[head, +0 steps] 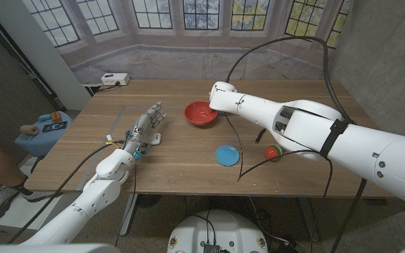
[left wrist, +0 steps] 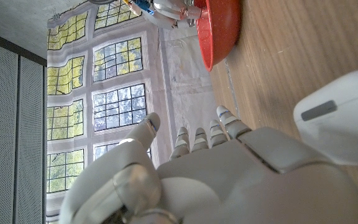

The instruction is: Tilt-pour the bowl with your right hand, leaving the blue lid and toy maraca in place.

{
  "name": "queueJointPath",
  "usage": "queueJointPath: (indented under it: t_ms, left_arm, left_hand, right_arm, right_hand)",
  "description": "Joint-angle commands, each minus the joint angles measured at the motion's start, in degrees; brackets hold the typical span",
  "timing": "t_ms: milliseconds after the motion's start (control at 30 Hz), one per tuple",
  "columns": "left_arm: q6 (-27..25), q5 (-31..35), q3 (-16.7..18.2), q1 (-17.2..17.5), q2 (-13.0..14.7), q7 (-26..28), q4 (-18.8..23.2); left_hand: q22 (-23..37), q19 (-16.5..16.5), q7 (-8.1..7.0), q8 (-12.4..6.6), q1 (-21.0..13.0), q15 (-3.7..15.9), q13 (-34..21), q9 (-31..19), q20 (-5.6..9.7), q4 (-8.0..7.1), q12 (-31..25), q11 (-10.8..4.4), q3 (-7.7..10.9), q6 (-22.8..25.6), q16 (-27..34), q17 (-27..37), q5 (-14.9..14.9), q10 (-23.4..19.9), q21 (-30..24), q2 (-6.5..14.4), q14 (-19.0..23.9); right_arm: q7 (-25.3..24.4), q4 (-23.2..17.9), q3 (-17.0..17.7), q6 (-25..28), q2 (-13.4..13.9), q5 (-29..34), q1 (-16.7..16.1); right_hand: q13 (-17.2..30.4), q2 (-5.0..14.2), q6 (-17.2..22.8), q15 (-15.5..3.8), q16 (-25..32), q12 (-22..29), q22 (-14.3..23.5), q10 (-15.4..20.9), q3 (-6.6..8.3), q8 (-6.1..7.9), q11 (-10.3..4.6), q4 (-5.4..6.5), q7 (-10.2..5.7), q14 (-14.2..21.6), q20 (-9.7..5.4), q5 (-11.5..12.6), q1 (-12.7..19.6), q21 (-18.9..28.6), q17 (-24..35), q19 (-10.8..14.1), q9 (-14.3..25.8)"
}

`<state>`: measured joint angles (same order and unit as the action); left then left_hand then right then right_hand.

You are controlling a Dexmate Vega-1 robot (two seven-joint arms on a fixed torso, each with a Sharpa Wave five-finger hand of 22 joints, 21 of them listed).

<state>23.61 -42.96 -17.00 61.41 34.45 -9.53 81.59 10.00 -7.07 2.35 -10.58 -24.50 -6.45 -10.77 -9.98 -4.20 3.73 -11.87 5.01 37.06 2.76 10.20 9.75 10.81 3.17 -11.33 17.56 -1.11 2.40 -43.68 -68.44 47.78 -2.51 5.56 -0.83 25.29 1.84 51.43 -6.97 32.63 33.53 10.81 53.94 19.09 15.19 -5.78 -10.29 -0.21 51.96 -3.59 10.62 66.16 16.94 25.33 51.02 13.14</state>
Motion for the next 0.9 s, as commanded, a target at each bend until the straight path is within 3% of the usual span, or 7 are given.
queueJointPath:
  t_ms: [33,333,900]
  left_arm:
    - [-0.4,0.2,-0.3,-0.3,-0.2,0.0,-0.1]
    - [-0.5,0.3,-0.4,-0.4,-0.2,0.2,0.0]
    - [-0.7,0.3,-0.6,-0.3,-0.3,0.2,0.2]
  left_hand:
    - [0.2,-0.3,-0.15,-0.14,6.7,-0.03,-0.3,-0.4,-0.33,0.29,-0.2,0.29,-0.01,0.6,0.4,0.1,0.4,-0.4,-0.3,-7.4,0.5]
    - [0.2,-0.4,-0.04,-0.2,6.6,-0.13,-0.3,-0.4,-0.39,0.28,-0.3,0.24,-0.06,0.8,0.4,0.1,0.4,-0.6,-0.3,-7.3,0.5]
    - [0.2,-0.4,-0.09,-0.17,6.5,-0.09,-0.3,-0.4,-0.56,0.28,-0.3,0.38,-0.18,0.9,0.4,0.1,0.4,-0.7,-0.3,-7.3,0.6]
  right_arm:
    - [-1.5,1.2,0.2,-0.9,-0.4,0.5,-0.5]
    - [-2.6,0.7,0.6,-0.6,0.0,0.6,-1.3]
    - [-5.6,-7.5,1.7,2.8,3.6,0.8,-3.8]
  right_hand:
    - [0.9,0.2,1.6,-5.67,0.3,1.2,0.3,1.3,0.55,0.67,-0.58,-0.05,-0.57,1.4,-0.6,0.6,1.7,0.8,0.3,0.8,0.4]
    - [2.7,0.09,4.1,-6.6,0.4,3.3,0.4,2.8,1.09,1.49,-1.23,-0.31,-1.36,3.7,-1.66,0.5,5.2,1.6,1.2,1.8,0.9]
    - [2.8,-0.93,7.9,-6.7,-0.3,4.3,0.5,5.7,1.22,2.38,-2.37,0.38,-2.39,8.5,-3.52,0.5,7.3,3.2,1.8,3.6,0.9]
